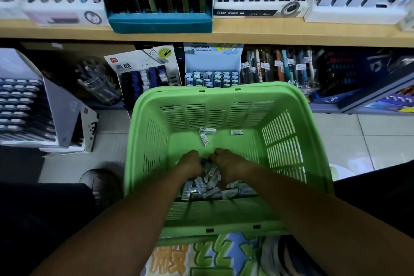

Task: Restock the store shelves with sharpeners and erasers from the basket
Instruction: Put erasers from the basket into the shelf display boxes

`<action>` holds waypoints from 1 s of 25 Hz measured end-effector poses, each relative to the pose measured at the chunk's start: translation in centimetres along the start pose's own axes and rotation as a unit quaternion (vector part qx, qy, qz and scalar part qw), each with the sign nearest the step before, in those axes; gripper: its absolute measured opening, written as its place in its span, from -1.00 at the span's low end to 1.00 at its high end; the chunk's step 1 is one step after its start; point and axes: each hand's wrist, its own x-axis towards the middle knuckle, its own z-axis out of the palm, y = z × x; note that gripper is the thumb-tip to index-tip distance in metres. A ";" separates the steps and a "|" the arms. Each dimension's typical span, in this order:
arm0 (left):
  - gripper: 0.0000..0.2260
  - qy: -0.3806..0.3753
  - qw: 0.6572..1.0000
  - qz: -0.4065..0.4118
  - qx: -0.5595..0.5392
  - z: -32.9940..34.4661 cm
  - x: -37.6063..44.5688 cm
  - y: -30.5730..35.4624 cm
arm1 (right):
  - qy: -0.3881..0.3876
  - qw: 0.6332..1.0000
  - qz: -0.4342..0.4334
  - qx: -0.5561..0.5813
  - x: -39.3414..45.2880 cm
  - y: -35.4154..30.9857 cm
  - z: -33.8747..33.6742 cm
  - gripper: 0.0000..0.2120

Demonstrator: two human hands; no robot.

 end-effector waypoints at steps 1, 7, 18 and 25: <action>-0.63 0.001 1.000 -0.004 -0.008 0.2 0.1 0.1 | -0.001 1.000 0.000 0.000 0.1 0.2 0.0 -0.10; -0.85 0.050 0.997 0.045 -0.025 0.1 0.5 0.0 | 0.028 0.994 0.028 0.101 -0.2 0.5 -0.2 -0.21; -0.79 0.030 0.918 0.073 -0.389 -2.3 -3.0 1.8 | 0.204 0.807 0.134 0.537 -2.2 0.4 -4.0 -0.67; -0.24 -0.025 0.988 0.127 0.085 -0.8 -3.4 0.6 | 0.201 0.872 0.172 0.412 -2.5 1.5 -3.8 -0.89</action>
